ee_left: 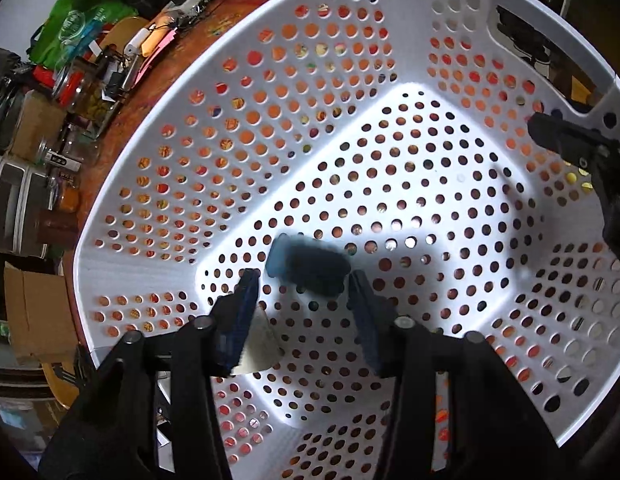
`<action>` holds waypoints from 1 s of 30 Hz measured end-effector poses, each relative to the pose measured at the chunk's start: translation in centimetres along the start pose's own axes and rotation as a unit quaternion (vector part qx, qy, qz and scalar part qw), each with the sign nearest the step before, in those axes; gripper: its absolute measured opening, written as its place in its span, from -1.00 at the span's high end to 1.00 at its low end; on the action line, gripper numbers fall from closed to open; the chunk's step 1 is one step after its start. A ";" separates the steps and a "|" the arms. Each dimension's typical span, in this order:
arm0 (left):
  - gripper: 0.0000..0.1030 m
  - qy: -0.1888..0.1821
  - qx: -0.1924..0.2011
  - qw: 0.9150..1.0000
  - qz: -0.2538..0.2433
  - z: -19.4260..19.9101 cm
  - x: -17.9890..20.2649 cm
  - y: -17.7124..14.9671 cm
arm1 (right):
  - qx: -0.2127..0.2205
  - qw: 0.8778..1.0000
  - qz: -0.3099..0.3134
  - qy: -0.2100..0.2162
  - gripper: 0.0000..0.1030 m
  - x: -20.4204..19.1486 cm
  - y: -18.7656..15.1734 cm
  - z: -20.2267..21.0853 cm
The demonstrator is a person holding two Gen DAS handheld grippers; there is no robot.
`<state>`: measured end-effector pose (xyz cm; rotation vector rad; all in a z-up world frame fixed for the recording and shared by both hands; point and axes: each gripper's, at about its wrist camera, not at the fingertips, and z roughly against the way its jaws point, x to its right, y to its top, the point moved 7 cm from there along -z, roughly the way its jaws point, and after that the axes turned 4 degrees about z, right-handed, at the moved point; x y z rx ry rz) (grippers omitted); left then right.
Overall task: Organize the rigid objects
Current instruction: 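Lower the teal charger into the basket and open the left gripper, then grasp the white square power bank with the left gripper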
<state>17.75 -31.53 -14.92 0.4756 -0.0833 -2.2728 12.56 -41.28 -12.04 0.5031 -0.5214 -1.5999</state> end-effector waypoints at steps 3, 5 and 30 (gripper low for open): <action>-0.17 0.007 0.021 1.000 0.006 0.8 -0.7 0.2 | -0.002 1.000 0.000 0.000 0.68 0.0 0.0 0.0; -0.17 0.008 0.055 0.998 0.028 2.6 -2.2 0.0 | -0.002 1.000 0.000 0.000 0.68 0.0 0.0 -0.1; -1.00 0.046 0.093 0.925 0.366 -2.2 -27.4 -29.8 | -0.013 1.000 0.011 -0.017 0.68 -0.1 -0.3 0.3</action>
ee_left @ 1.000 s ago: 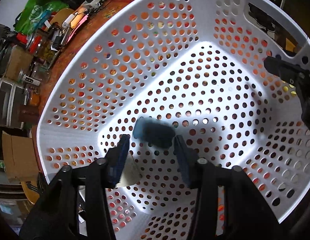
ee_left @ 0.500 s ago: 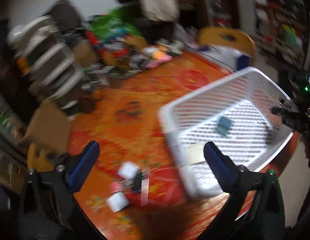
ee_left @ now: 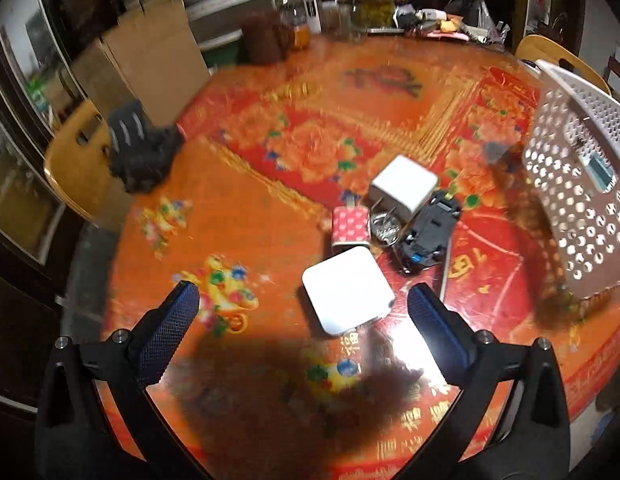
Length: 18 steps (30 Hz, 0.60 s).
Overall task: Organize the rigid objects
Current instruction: 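Grasp the white square power bank with the left gripper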
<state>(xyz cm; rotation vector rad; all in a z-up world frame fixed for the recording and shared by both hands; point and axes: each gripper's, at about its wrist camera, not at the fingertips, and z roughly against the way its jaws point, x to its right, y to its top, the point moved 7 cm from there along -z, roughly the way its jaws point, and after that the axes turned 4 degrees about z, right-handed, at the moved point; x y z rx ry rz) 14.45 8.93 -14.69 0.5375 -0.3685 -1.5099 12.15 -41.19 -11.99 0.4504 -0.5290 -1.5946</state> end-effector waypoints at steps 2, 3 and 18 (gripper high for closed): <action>-1.00 -0.011 -0.007 1.000 0.008 -1.6 0.5 -0.2 | 0.001 1.000 -0.003 0.000 0.68 0.1 0.0 0.0; -1.00 -0.013 -0.010 1.000 0.009 -2.4 0.7 -0.1 | 0.001 1.000 -0.004 0.001 0.68 0.1 0.1 0.0; -0.87 -0.004 -0.022 1.000 0.015 -4.6 1.8 -1.2 | 0.001 1.000 -0.006 0.009 0.68 0.0 0.2 -0.2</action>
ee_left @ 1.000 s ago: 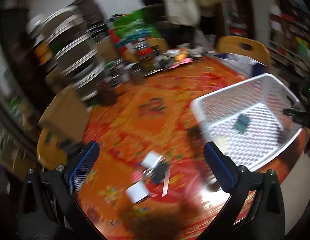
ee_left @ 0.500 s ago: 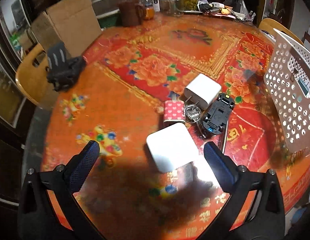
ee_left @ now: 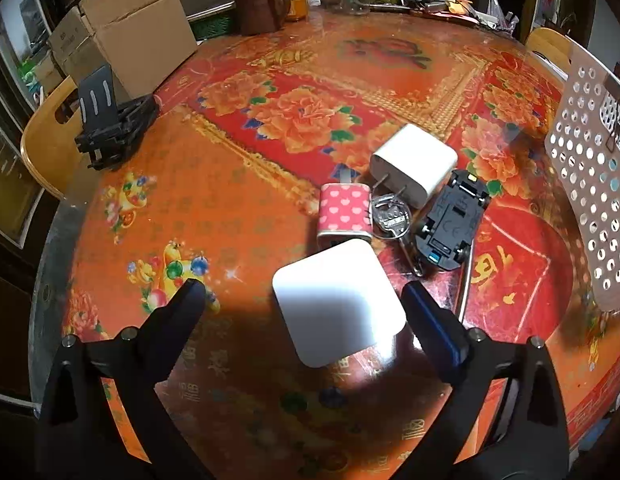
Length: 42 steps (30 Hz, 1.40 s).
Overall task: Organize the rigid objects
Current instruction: 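Grasp the white square power bank with the left gripper, then lower the white power bank into the basket and open the left gripper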
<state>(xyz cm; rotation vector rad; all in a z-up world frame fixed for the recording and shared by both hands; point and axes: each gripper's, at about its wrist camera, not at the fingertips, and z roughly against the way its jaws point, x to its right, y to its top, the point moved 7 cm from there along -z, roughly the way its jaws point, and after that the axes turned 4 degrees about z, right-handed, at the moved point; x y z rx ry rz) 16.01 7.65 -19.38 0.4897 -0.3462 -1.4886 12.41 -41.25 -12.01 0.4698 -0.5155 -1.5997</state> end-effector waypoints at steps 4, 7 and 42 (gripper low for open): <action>-0.46 -0.008 0.007 1.000 0.006 0.2 0.1 0.1 | 0.001 1.000 0.000 0.001 0.68 0.0 0.0 0.0; -0.02 -0.042 0.002 0.999 0.029 0.4 0.3 0.0 | 0.002 1.000 0.000 0.003 0.68 -0.1 0.0 0.0; -0.02 -0.132 0.018 0.958 -0.256 14.9 28.5 6.2 | 0.004 1.000 -0.002 0.004 0.68 -0.1 -0.3 0.1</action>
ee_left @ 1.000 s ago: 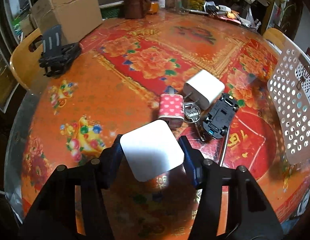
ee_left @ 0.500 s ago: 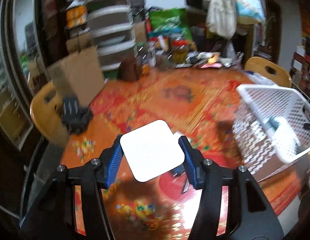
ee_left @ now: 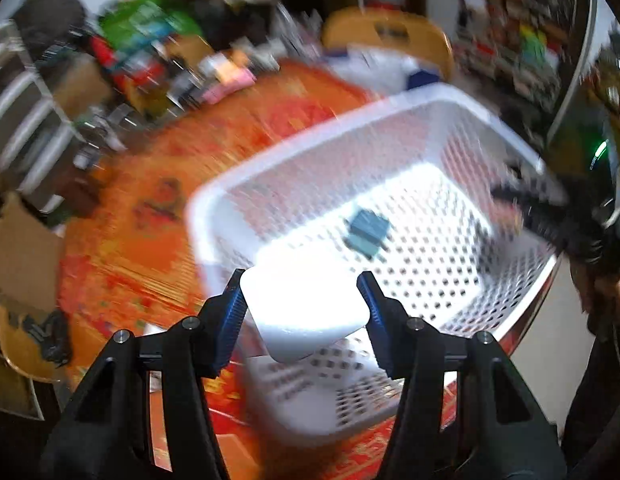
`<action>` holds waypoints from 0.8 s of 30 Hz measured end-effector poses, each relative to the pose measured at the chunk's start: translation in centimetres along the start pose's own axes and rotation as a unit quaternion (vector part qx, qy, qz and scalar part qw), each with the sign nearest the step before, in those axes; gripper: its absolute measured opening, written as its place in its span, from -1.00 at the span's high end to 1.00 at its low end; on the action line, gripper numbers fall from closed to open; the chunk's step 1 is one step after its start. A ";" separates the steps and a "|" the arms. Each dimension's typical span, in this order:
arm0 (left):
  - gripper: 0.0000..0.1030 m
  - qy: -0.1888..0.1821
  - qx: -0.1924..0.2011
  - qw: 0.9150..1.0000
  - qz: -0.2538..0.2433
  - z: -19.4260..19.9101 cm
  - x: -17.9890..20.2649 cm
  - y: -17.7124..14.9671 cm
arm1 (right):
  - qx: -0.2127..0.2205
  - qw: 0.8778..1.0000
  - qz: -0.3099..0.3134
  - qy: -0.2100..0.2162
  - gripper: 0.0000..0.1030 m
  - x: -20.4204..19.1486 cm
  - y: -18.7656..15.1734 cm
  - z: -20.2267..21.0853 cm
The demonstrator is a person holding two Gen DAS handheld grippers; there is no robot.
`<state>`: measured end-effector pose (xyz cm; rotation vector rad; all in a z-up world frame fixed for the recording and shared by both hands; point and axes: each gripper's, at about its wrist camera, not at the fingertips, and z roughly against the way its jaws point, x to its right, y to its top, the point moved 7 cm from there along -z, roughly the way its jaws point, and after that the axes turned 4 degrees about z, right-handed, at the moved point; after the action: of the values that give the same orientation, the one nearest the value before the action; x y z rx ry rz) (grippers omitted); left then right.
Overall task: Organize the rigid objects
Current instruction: 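Lower the white power bank into the basket and open the left gripper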
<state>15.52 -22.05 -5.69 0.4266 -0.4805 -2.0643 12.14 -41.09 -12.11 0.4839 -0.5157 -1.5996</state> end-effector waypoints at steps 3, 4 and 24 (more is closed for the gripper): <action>-0.02 -0.012 -0.063 0.998 -0.012 -3.6 2.0 -0.5 | 0.001 1.000 -0.001 0.001 0.68 0.0 0.0 0.0; -0.02 -0.013 -0.080 0.997 -0.014 -4.7 2.3 -0.6 | 0.002 1.000 -0.001 0.001 0.68 0.0 0.1 0.1; -0.02 -0.028 -0.211 0.976 -0.038 -11.2 3.3 -0.9 | 0.000 1.000 -0.001 0.001 0.68 0.1 0.1 0.1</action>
<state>18.59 -26.28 -16.17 0.1344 -0.0510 -2.1848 12.13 -41.15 -12.02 0.4857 -0.5139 -1.6016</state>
